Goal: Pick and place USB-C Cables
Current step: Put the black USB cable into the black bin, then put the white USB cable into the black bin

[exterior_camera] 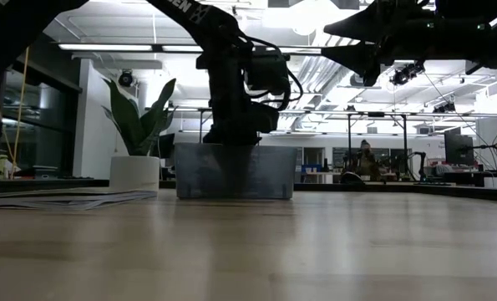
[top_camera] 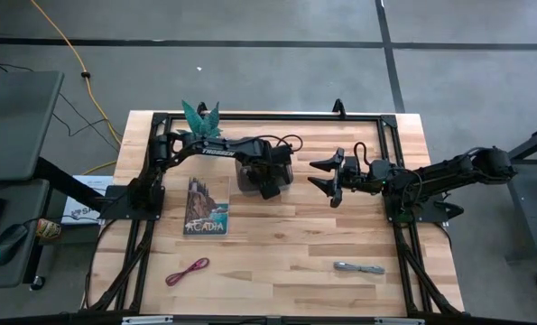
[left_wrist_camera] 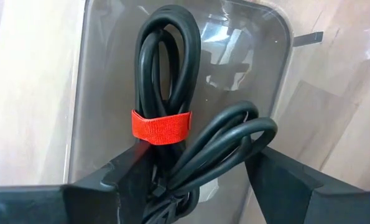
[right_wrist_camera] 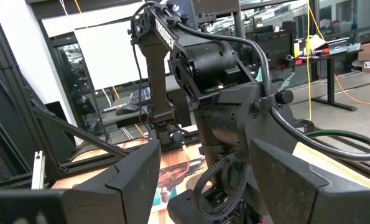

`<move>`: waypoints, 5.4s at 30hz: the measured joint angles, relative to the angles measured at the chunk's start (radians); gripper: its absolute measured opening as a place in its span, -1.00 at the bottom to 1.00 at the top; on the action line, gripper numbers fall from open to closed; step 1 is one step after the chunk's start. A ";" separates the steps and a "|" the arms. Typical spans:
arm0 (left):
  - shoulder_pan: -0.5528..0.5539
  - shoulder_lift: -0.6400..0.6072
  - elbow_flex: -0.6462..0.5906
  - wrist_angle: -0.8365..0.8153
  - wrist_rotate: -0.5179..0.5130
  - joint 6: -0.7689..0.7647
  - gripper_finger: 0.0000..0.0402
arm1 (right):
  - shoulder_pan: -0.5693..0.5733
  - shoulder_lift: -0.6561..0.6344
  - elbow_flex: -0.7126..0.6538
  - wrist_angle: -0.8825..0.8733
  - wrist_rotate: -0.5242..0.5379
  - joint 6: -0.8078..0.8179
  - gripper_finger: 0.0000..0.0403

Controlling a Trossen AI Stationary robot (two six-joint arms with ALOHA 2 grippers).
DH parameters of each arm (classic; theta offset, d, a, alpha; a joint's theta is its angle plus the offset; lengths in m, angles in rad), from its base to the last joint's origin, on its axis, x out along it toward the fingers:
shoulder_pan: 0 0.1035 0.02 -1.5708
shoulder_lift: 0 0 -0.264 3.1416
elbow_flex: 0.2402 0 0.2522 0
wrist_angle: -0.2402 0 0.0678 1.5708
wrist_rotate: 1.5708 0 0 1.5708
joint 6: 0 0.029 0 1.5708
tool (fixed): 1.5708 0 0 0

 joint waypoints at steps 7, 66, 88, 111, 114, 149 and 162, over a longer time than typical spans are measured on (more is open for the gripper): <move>0.000 0.001 0.006 -0.008 -0.002 0.001 0.14 | 0.000 0.000 0.000 0.000 0.000 0.000 0.18; -0.500 -1.137 -1.033 1.249 -0.249 0.042 0.14 | 0.000 0.000 0.000 0.011 -0.018 -0.012 0.18; -0.511 -1.247 -1.239 1.547 -0.280 0.124 0.14 | 0.000 0.000 0.000 0.023 -0.019 -0.018 0.18; -0.511 -1.247 -1.239 1.543 -0.292 0.121 0.14 | 0.001 0.000 0.000 -0.005 -0.122 -0.104 0.18; -0.511 -1.246 -1.239 1.546 -0.292 0.121 0.14 | 0.001 0.000 0.000 -0.027 -0.125 -0.131 0.18; -0.511 -1.246 -1.239 1.513 -0.295 0.113 0.14 | 0.436 0.211 0.927 -1.626 0.022 0.342 0.18; -0.511 -1.246 -1.239 1.486 -0.303 0.092 0.14 | 0.493 0.215 0.952 -1.730 0.009 0.591 0.18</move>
